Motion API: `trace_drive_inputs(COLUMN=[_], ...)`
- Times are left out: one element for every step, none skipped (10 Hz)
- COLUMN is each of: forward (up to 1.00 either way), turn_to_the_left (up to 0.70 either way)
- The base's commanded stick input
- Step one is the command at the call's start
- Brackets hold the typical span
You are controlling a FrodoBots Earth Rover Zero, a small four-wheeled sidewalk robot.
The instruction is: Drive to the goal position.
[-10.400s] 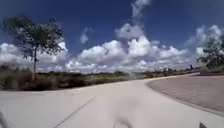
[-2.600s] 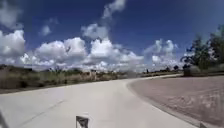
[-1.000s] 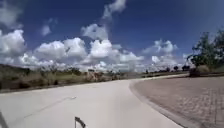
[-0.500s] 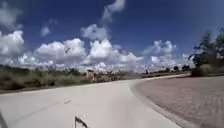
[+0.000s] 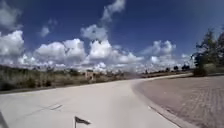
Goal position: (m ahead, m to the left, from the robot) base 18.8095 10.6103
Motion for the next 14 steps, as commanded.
trace_drive_inputs(forward=[0.7, 0.7, 0.7, 0.7, 0.7, 0.7, 0.7, 0.7, 0.7, 0.7, 0.7, 0.7, 0.7, 0.7], turn_to_the_left=[0.0, 0.0, 0.0, 0.0, 0.0, 0.0, 0.0, 0.0, 0.0, 0.0, 0.0, 0.0, 0.0, 0.0])
